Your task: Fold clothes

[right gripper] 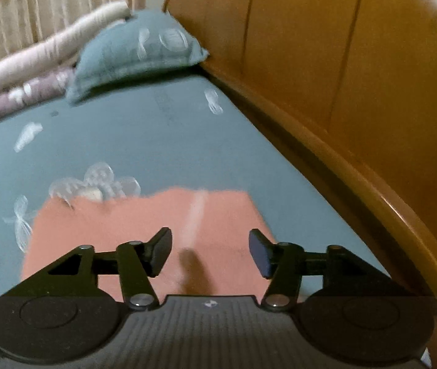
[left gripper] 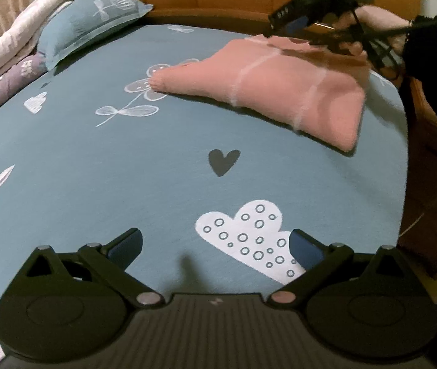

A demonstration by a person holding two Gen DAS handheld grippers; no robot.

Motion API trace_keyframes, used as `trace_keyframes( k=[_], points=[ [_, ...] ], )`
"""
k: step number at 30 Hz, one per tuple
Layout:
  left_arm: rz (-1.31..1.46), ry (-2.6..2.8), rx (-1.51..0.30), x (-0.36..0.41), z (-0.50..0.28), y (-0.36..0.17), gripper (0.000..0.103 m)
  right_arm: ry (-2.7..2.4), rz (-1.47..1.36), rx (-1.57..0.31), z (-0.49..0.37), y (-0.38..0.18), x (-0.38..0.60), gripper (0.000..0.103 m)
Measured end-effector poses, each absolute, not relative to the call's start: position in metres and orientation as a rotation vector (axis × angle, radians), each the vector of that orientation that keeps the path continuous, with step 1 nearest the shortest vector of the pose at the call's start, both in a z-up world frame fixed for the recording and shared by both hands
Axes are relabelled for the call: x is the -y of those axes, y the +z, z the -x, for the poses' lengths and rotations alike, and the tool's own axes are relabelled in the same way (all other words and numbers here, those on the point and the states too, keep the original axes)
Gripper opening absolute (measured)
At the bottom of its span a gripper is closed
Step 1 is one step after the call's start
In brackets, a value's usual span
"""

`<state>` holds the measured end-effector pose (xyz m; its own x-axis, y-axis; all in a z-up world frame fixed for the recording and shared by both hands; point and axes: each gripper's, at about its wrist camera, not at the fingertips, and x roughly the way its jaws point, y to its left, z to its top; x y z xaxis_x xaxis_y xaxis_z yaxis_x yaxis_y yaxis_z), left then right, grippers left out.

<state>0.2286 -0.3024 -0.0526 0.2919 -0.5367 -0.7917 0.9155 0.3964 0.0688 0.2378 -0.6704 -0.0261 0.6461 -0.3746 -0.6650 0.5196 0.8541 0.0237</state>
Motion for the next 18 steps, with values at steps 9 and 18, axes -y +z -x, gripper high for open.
trace_keyframes(
  k=[9, 18],
  points=[
    [-0.575, -0.937, -0.757, 0.277, -0.229, -0.05, 0.101, -0.574, -0.266, -0.792, -0.279, -0.054, 0.69, 0.072],
    [-0.475, -0.802, -0.744, 0.248, -0.239, -0.05, 0.101, -0.304, -0.214, -0.848, -0.278, -0.039, 0.602, 0.08]
  ],
)
